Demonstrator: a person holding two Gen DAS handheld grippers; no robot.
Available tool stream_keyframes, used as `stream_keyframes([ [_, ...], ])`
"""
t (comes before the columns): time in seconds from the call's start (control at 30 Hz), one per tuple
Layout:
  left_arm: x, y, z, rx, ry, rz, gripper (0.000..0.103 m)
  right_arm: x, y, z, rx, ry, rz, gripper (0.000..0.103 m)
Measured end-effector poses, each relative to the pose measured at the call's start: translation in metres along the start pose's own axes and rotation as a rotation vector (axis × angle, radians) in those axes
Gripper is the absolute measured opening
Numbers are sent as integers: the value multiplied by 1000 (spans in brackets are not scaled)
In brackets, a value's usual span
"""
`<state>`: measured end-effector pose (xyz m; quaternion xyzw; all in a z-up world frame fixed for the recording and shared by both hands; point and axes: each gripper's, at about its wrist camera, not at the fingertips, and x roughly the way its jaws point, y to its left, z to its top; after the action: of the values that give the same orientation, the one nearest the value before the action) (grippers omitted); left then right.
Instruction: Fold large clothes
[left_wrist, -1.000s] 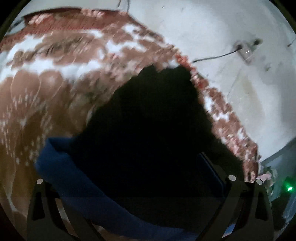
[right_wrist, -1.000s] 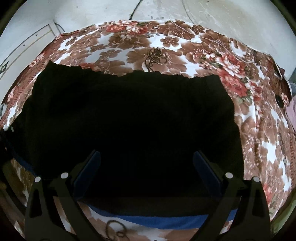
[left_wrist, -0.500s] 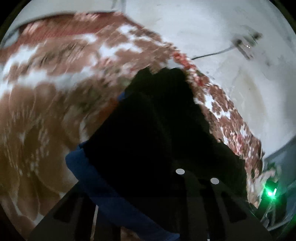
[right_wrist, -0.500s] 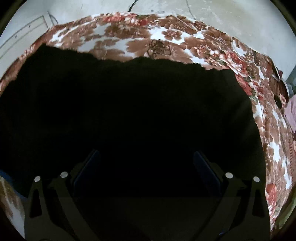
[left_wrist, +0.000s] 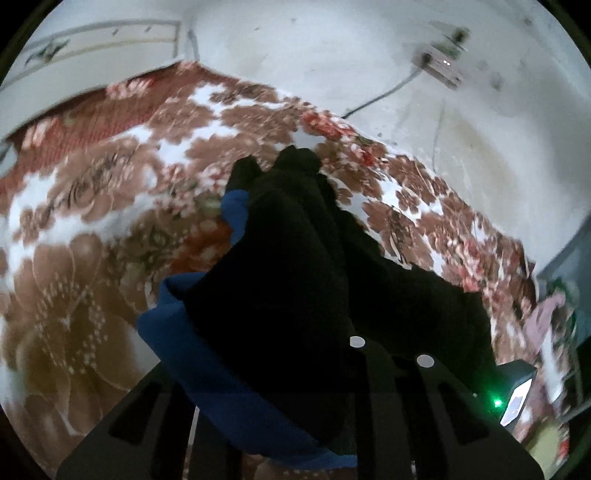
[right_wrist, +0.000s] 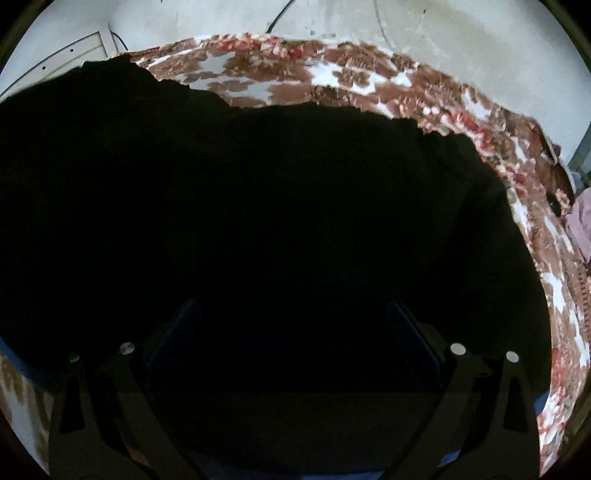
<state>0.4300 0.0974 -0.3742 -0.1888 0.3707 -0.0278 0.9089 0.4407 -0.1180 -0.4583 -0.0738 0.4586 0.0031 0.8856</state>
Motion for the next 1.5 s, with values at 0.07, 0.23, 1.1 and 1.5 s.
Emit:
stream_keyframes([
  [0.07, -4, -16, 3, 33, -18, 2, 14, 0, -4, -1, 11, 5, 24, 98],
  [0.23, -21, -68, 11, 126, -87, 34, 14, -15, -30, 16, 50, 63, 154, 98],
  [1.1, 54, -348, -188, 1288, -129, 367, 13, -64, -348, 45, 459, 159, 448, 98],
  [1.5, 44, -344, -239, 1425, -106, 251, 12, 0, -260, 89, 438, 382, 939, 98],
])
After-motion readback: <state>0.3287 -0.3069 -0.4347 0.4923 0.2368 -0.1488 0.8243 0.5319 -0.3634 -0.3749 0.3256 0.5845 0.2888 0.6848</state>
